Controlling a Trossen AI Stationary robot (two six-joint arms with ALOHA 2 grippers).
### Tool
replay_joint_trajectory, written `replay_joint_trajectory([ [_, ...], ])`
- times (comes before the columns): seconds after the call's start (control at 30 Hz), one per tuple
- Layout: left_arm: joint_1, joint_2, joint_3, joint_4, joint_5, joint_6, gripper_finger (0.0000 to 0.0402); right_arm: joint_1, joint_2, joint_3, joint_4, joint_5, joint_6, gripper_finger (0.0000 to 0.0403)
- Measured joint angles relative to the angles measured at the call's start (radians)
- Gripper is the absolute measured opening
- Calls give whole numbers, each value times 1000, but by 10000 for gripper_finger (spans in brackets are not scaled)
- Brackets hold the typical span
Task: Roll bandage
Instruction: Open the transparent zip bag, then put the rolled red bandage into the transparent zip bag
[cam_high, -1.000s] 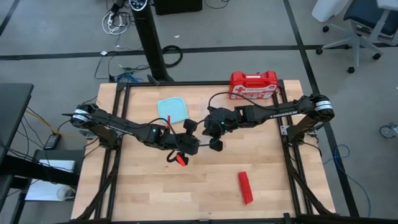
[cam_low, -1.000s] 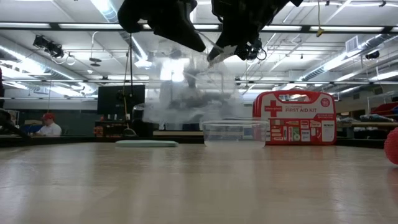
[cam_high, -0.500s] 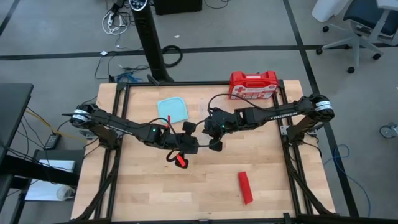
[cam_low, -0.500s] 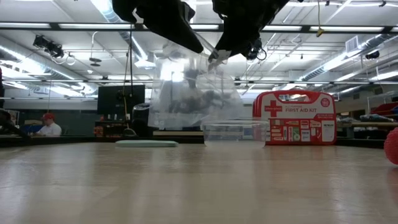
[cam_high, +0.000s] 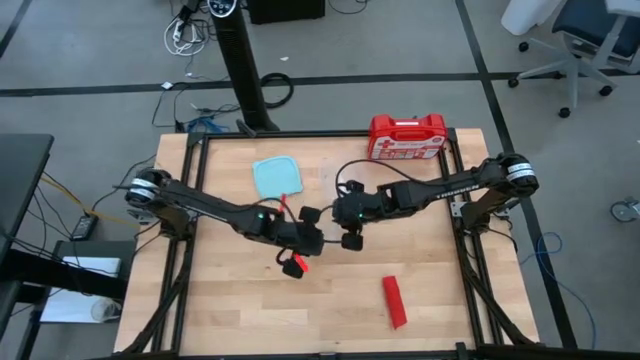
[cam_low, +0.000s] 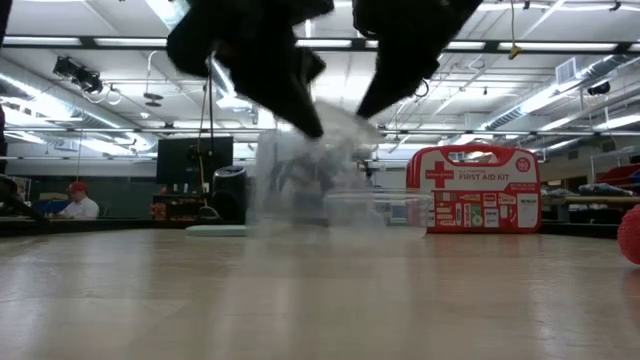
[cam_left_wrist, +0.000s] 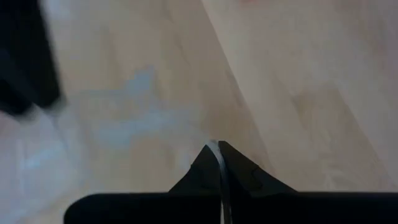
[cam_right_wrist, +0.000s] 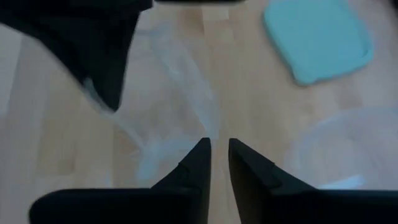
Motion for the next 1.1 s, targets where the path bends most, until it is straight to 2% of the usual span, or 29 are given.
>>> replay_joint_trajectory([
  [0.2,-5,85,0,10,49,21,0,76,-2,-67,-48,-19,50,73],
  [0.4,-8,86,0,13,51,55,0,152,-4,-66,-88,-20,106,75],
  [0.53,-7,70,0,-3,50,81,0,195,-4,-66,-110,-71,197,78],
  [0.7,-7,66,51,-105,45,97,0,244,-4,-66,-189,-196,361,93],
  [0.8,-7,64,81,-133,53,114,0,284,-4,-65,-243,-233,356,107],
  [0.93,-2,64,109,-158,140,129,0,369,-4,-65,-305,-233,268,127],
  [1.1,7,64,116,-140,328,106,0,474,-4,-65,-356,-206,181,133],
])
